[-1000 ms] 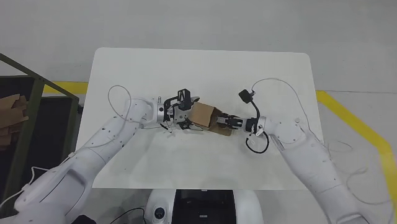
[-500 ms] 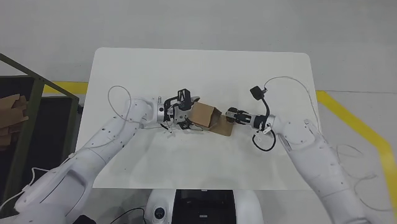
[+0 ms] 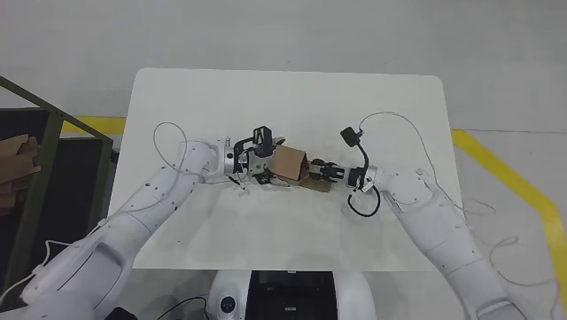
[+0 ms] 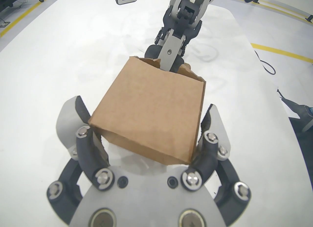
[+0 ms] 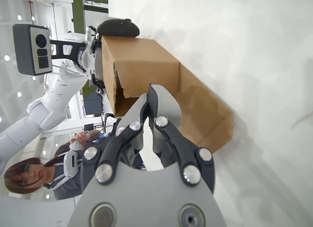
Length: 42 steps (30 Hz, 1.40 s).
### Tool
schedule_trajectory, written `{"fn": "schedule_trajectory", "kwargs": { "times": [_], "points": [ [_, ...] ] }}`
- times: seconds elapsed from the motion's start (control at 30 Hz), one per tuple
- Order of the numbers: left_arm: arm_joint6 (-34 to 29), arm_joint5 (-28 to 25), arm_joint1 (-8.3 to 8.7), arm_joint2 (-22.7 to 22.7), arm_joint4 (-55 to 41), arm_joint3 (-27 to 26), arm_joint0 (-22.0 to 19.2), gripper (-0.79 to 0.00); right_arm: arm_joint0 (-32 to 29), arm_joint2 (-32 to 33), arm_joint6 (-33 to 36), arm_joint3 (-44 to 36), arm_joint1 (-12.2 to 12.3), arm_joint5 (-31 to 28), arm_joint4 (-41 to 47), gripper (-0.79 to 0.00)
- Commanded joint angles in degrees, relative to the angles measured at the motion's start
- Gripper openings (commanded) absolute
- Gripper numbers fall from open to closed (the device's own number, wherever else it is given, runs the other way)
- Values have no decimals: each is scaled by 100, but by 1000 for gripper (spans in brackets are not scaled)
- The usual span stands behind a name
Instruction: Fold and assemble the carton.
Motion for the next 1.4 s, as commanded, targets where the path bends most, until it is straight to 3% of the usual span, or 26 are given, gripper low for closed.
{"fn": "schedule_trajectory", "kwargs": {
  "times": [0.0,0.93,1.37],
  "points": [
    [-12,1,-8,4,10,-6,-3,0,23,-52,-49,18,-25,22,39,-785],
    [-120,2,-89,-58,-23,69,20,0,525,-897,-408,1093,-560,-639,907,-785],
    [-27,-23,-97,-118,45,96,35,0,609,-801,-334,1321,-588,-793,863,-785]
  ]
}}
